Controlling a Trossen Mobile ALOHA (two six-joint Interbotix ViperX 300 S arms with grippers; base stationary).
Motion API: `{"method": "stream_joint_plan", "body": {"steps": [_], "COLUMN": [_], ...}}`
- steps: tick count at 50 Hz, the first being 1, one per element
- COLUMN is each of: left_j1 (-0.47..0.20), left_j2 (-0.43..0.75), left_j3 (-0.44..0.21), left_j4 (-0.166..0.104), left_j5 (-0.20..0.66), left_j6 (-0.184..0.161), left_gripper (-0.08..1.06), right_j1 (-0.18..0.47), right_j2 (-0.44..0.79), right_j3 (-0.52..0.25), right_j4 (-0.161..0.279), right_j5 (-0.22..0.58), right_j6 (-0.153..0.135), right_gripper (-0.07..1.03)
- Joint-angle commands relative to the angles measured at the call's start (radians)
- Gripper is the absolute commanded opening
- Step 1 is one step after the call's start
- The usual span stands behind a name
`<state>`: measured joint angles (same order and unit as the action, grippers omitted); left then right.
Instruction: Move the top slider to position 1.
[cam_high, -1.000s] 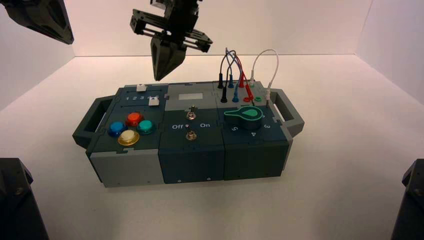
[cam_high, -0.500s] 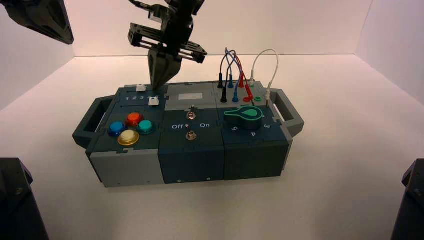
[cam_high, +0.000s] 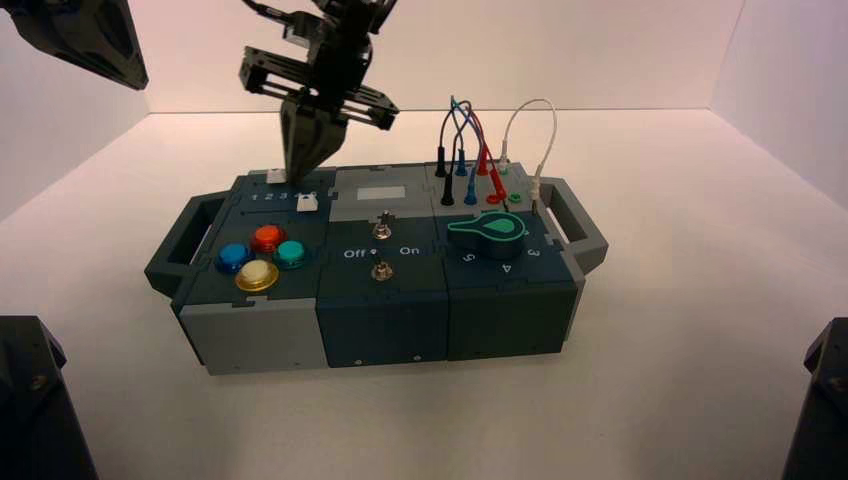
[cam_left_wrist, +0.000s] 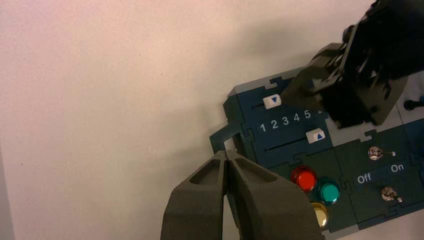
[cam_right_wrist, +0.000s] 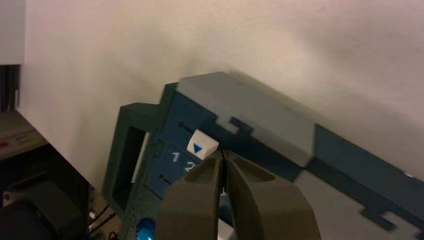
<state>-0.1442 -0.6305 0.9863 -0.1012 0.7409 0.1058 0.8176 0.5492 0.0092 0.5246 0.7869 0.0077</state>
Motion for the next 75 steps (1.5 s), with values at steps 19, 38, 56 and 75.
{"method": "stream_joint_plan", "body": {"steps": [19,38,56,75], "left_j1": [-0.002,-0.003,-0.002,-0.005], "left_j2": [-0.002,-0.002,-0.009,-0.069], "left_j3": [-0.015,-0.014,-0.009,0.011], "left_j4": [-0.002,-0.003,-0.017,-0.031], "left_j5": [-0.008,-0.018,-0.038,-0.094], "left_j6": [0.000,-0.002,-0.003,-0.029], "left_gripper": [-0.03,-0.03,-0.03,-0.03], "right_j1": [0.031,0.000,-0.012,-0.018], "right_j2": [-0.017,-0.115,-0.224,-0.453], "right_j3": [-0.043,0.038,0.130,0.267], "right_j4": [0.002,-0.069,-0.104,-0.222], "right_j5": [0.006,-0.003,-0.037,-0.074], "right_j6": [-0.003,0.003,0.005,0.032], "right_gripper": [-0.02,-0.02,-0.02,-0.02]}}
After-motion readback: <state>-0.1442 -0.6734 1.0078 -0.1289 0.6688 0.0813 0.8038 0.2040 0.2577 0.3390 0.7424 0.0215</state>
